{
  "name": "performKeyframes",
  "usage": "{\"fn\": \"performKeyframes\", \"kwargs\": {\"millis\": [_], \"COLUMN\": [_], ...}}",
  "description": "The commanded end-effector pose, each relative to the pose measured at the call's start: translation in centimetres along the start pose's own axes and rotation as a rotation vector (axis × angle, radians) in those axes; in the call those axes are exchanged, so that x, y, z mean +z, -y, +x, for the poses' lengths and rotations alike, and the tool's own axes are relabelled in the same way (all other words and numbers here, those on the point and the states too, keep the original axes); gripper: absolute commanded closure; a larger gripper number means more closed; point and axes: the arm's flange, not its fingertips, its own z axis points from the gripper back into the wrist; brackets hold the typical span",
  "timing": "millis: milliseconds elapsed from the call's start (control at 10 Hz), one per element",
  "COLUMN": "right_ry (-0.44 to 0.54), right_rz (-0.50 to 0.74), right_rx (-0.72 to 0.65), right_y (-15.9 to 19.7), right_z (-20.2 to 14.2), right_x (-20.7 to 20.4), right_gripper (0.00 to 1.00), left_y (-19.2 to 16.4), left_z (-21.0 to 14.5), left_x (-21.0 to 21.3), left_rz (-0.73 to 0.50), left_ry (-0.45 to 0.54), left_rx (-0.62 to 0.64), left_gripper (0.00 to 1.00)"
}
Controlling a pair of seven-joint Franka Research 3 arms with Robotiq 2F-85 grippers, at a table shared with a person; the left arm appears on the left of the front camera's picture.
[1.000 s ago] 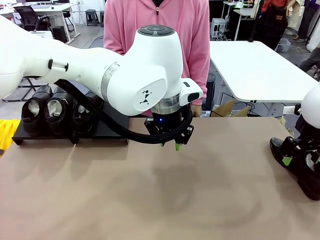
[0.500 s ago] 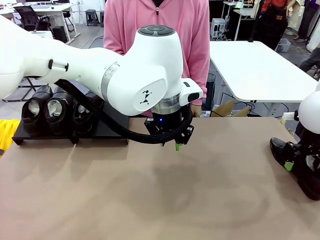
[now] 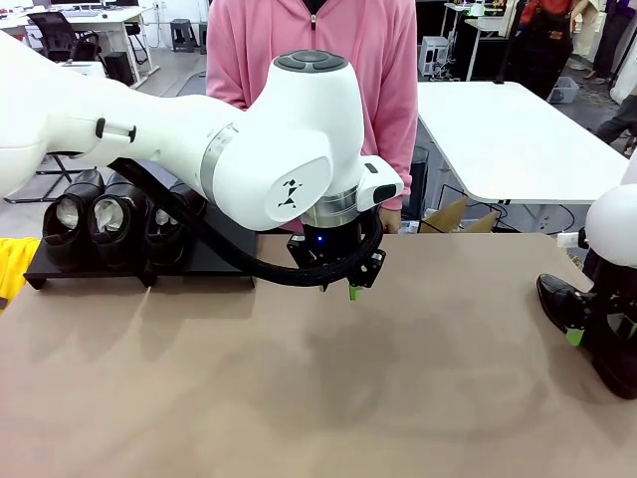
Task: Organize the shoes by placing them on the stand.
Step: Pick up one Shoe and place it in the middle of the table.
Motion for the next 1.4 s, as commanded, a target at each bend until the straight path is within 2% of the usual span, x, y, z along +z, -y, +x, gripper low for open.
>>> {"fn": "performKeyframes", "kwargs": {"millis": [0,400,1100,1200,1300], "right_ry": [0.005,0.002,-0.006,-0.01,0.008], "right_rz": [0.015,0.023,0.019,0.041,-0.031], "right_rx": [0.048,0.085,0.112,0.072,-0.071], "right_y": [0.6,0.7,1.3,0.5,-1.0], "right_z": [0.7,0.5,-0.2,-1.0,-1.9], "right_x": [0.6,0.0,-0.3,0.7,2.9], "right_gripper": [0.24,1.0,1.0,1.0,1.0], "left_y": [-0.2,-0.2,-0.2,-0.2,-0.2], "left_z": [-0.2,-0.2,-0.2,-0.2,-0.2], "left_x": [0.1,0.1,0.1,0.1,0.1], "left_rz": [0.017,0.017,0.017,0.017,0.017], "left_ry": [0.007,0.007,0.007,0.007,0.007], "left_rx": [-0.007,-0.007,-0.007,-0.007,-0.007], "left_gripper": [0.49,0.49,0.49,0.49,0.49]}}
